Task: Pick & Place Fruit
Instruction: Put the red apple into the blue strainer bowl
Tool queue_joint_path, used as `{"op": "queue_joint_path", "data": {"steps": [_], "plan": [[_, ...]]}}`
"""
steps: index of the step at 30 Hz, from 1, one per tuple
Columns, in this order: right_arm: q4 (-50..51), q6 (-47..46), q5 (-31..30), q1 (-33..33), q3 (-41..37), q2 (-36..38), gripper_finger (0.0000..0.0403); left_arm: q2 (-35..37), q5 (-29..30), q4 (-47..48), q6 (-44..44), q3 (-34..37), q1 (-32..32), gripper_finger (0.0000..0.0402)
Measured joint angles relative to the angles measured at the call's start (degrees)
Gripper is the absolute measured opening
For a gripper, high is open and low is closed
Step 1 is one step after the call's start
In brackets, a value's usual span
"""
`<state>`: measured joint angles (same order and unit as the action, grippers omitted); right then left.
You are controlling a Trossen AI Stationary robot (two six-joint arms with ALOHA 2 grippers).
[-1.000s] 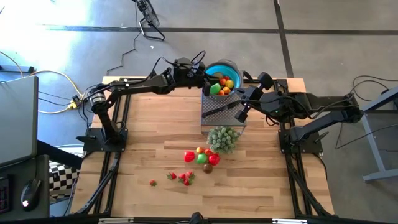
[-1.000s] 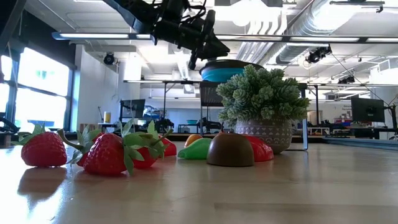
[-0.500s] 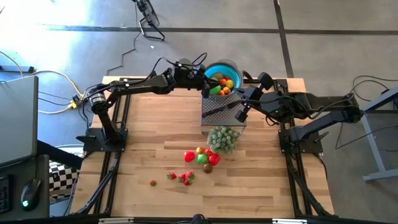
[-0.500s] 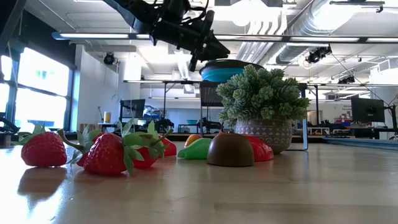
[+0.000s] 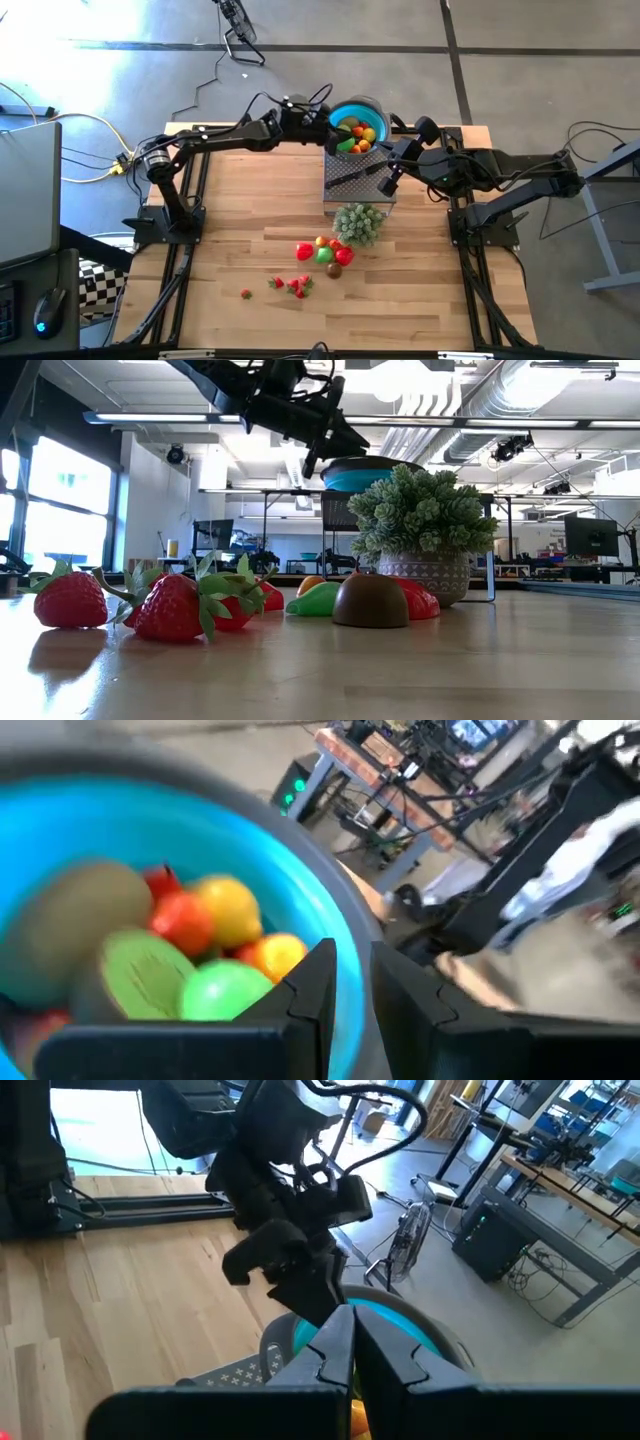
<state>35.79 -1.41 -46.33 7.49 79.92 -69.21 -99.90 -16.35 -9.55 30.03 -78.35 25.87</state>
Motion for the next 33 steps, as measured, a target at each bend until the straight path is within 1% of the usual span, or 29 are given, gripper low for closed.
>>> {"op": "queue_joint_path", "data": {"steps": [2, 4, 9, 14, 17, 21, 23, 26, 29, 33], "plan": [[0.01, 0.02, 0.00, 0.01, 0.00, 0.00, 0.0004, 0.00, -0.78, 0.67, 4.06, 0.00, -0.06, 0.0060], [0.00, 0.05, 0.00, 0.01, 0.00, 0.00, 0.0004, 0.00, -1.15, 0.47, 4.69, 0.00, -0.07, 0.0060], [0.00, 0.20, 0.00, -0.20, 0.00, 0.00, 0.0004, 0.00, -1.02, 0.85, 2.79, 0.00, 0.04, 0.0060], [0.00, 0.17, 0.02, -1.75, 0.00, 0.00, 0.0004, 0.41, -0.39, 1.29, -0.13, 0.00, -0.79, 0.0060], [0.00, -0.19, 0.04, -2.68, 0.00, 0.00, 0.0004, 2.03, 4.33, 3.27, -1.67, 0.00, -2.70, 0.0060], [0.01, -0.41, 1.15, -3.51, 0.00, 0.00, 0.0004, 4.69, 15.27, 4.53, -2.72, 1.65, -6.62, 0.0060], [0.01, -0.46, 2.88, -4.02, 0.00, 0.00, 0.0004, 6.04, 17.16, 4.61, -4.19, 3.19, -8.35, 0.0060], [0.00, -0.48, 5.19, -4.69, 0.00, 0.00, 0.0004, 8.46, 14.28, 1.49, -5.73, 5.89, -10.01, 0.0060], [0.00, -0.46, 6.01, -5.41, -0.01, 0.00, 0.0004, 11.13, 10.87, -2.48, -5.82, 9.11, -10.73, 0.0060], [0.00, -0.48, 6.05, -6.46, 0.00, 0.00, 0.0004, 15.05, 10.71, -7.69, -5.79, 14.44, -12.31, 0.0060]]}}
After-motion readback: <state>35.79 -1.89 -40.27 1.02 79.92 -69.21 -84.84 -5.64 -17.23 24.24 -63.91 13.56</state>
